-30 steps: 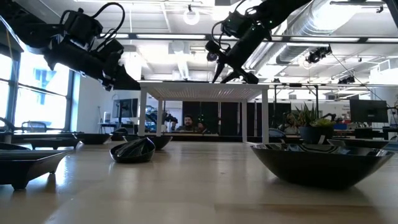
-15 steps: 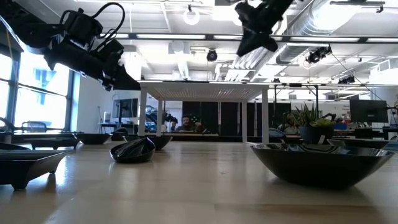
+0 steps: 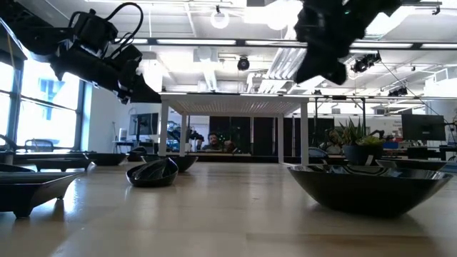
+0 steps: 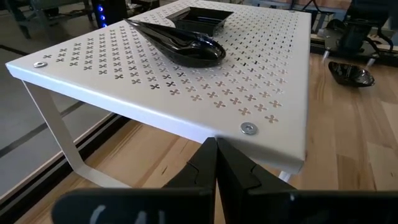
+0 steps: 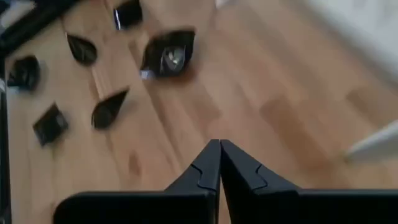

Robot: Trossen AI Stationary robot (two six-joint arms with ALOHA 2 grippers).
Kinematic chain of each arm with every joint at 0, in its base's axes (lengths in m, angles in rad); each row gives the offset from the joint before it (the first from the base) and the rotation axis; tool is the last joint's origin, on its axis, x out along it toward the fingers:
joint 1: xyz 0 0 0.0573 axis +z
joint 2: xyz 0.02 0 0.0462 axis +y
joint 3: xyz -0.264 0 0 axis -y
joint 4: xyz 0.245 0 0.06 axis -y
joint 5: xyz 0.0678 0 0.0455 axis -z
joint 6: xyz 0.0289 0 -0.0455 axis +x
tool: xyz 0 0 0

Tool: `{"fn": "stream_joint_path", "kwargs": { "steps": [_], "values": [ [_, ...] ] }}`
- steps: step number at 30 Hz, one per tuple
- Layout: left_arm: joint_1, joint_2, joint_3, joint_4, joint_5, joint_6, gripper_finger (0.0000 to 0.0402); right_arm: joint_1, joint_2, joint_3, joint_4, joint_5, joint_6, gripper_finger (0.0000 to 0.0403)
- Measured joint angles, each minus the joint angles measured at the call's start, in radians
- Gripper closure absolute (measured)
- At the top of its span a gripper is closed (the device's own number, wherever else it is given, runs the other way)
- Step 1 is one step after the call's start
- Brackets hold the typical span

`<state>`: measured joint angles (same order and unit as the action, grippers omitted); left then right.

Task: Pick & Place Mini shaped plates
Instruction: Put the leaf shaped bowl on the shelf

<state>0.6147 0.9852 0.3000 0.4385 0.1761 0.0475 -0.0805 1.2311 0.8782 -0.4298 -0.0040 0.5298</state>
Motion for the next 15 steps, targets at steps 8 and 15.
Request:
{"fn": "stream_joint_path", "kwargs": {
  "steps": [8, 15],
  "values": [
    [0.000, 0.000, 0.000, 0.000, 0.000, 0.000, 0.0401, 0.196, -0.001, -0.024, -0.035, 0.080, 0.194, 0.0389],
    [0.000, 0.000, 0.000, -0.013, 0.000, 0.000, 0.0401, 0.289, 0.000, -0.024, -0.051, 0.110, 0.355, 0.0329]
  ]
}}
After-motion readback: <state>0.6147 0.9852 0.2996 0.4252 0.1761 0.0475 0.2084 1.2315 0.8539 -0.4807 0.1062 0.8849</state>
